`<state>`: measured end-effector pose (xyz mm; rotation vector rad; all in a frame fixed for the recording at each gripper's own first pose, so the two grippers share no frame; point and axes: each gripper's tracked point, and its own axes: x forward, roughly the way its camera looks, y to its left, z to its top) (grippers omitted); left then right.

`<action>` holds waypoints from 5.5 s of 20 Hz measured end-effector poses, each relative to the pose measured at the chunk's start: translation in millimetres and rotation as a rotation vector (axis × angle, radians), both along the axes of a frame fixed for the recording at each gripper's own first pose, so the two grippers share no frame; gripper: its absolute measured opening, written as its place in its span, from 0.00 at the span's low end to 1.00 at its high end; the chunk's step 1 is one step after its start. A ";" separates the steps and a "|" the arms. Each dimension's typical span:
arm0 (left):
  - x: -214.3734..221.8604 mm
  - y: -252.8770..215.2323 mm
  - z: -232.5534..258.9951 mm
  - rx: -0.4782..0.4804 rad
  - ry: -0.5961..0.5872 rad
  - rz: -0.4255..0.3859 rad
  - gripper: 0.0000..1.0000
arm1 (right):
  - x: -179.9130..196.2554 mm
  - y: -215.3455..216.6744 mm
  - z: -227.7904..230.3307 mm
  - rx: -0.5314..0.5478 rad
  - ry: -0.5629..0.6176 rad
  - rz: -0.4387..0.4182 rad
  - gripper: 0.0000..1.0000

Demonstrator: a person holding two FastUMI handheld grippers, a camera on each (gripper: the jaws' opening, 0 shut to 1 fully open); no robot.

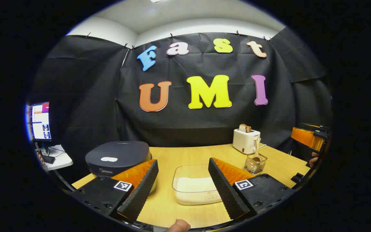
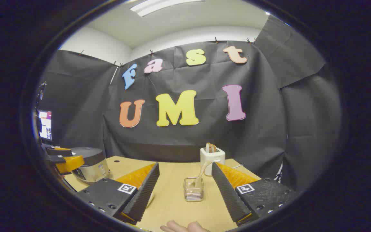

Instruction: Close the left gripper, press the button to open the rice cooker; take a wooden spoon from the chopstick holder with the right hand, scoop a spoonful of rice and pour it into the rice cooker, then put the wooden spoon back into the chopstick holder.

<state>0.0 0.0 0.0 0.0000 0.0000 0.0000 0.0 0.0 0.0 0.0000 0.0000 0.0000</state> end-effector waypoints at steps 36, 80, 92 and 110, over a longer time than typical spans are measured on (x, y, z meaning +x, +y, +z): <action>42.3 140.8 -0.7 -0.171 0.225 0.108 0.02 | -11.6 -19.9 16.5 0.021 -0.040 -0.002 0.96; 0.4 94.3 66.6 -0.138 0.000 0.137 0.99 | -4.5 -58.9 12.4 0.073 -0.001 -0.066 0.96; -30.5 51.6 23.6 -0.073 -0.054 0.067 0.99 | 98.7 -77.0 -32.7 0.170 0.153 0.037 0.92; -12.7 67.1 -11.7 -0.010 0.063 0.084 0.99 | 286.7 -64.2 -139.5 0.313 0.617 -0.080 0.96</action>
